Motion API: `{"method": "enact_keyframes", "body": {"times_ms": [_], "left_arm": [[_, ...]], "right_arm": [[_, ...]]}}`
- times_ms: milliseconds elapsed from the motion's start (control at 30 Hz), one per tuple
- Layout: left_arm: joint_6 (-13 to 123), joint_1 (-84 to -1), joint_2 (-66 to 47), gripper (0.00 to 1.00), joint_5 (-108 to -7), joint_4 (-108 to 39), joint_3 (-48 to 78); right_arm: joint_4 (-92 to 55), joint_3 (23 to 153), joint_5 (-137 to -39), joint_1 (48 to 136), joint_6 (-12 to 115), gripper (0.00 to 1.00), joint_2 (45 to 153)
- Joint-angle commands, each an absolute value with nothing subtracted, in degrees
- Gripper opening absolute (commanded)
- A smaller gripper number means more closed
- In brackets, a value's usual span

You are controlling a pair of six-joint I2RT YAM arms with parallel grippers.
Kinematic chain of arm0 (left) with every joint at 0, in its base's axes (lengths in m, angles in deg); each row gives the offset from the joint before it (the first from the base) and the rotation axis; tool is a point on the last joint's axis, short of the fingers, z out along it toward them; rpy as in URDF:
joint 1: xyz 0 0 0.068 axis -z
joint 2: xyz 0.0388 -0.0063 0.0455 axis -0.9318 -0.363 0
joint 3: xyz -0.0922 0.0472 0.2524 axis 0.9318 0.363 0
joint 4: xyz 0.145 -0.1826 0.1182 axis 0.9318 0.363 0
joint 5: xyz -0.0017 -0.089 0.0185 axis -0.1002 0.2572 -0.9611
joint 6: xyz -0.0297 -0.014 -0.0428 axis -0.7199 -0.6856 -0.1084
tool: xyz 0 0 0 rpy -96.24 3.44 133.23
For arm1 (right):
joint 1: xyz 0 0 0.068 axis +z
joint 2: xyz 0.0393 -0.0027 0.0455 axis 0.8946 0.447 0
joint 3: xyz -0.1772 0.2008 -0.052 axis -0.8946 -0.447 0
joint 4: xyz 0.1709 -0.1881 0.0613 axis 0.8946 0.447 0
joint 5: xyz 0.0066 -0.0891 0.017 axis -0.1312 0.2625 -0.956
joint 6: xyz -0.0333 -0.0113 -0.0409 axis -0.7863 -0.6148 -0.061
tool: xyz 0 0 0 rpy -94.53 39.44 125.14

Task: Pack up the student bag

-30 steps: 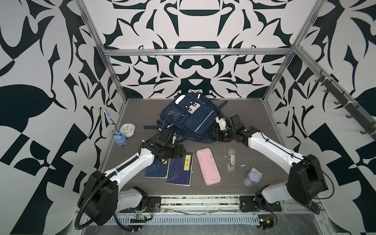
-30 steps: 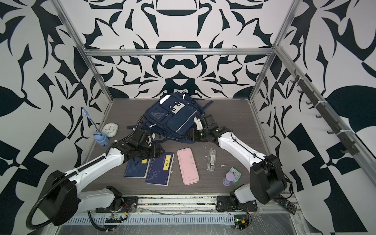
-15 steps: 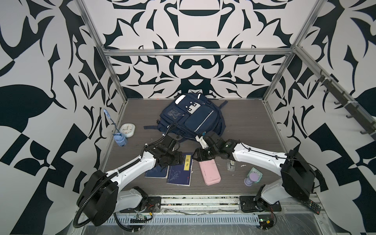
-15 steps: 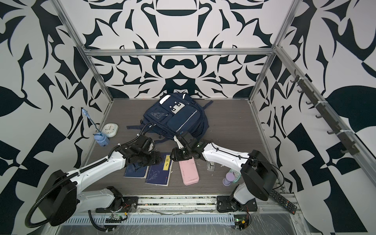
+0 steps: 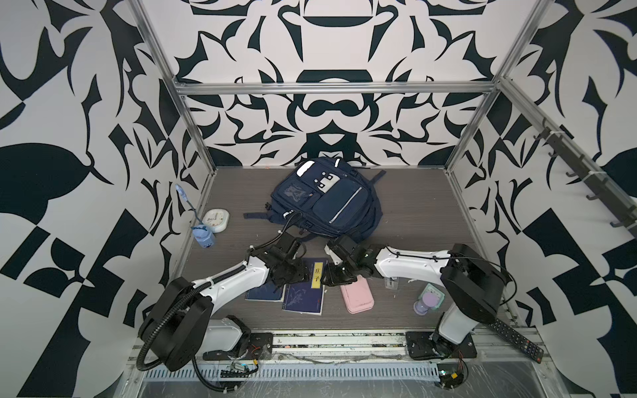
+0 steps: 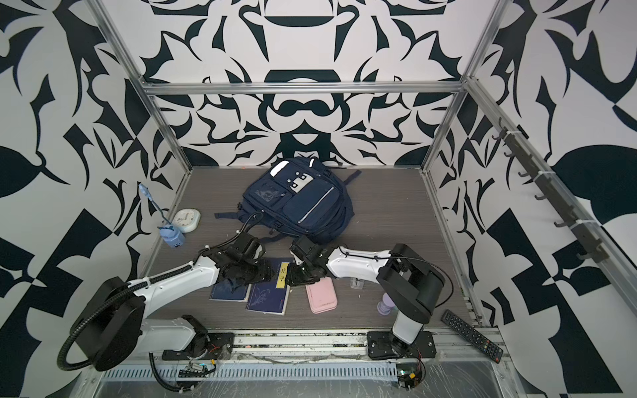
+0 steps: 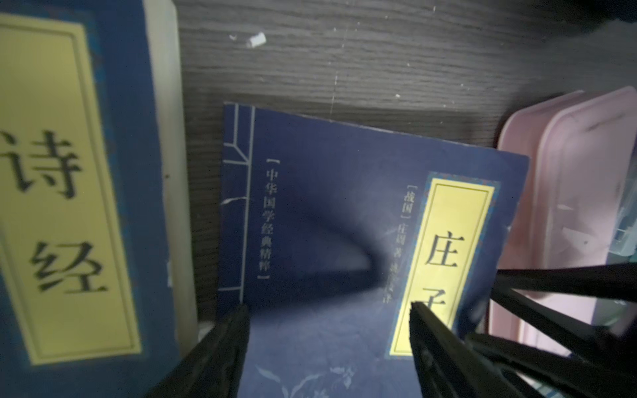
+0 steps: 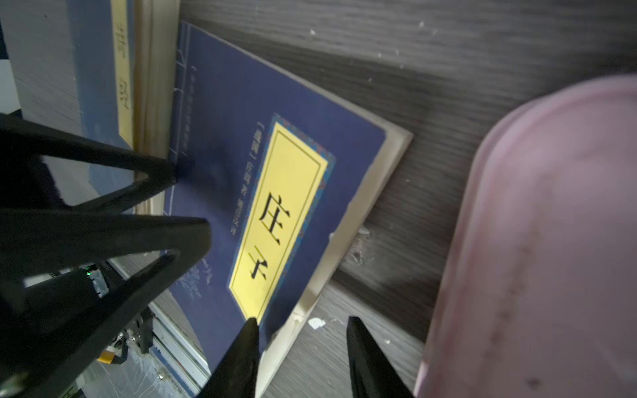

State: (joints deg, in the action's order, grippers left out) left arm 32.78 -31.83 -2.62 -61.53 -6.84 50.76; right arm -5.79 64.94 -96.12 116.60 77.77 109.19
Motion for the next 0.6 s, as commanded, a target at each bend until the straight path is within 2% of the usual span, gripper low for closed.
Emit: {"method": "enact_keyframes", "body": {"times_ms": [0,200,567], "left_arm": [[33.6,-31.9,-4.7,0.76,-63.5,-4.6,51.9],[34.7,-32.0,-4.4,0.76,-65.2,-3.3,51.3],[37.2,-32.7,-4.9,0.76,-68.7,0.5,49.0]], "right_arm": [[-6.5,65.8,-95.3,117.0,78.7,0.45,110.1],[-5.3,68.0,-94.5,117.0,77.8,0.44,113.3],[0.5,70.9,-90.5,116.9,75.0,0.24,115.6]]}}
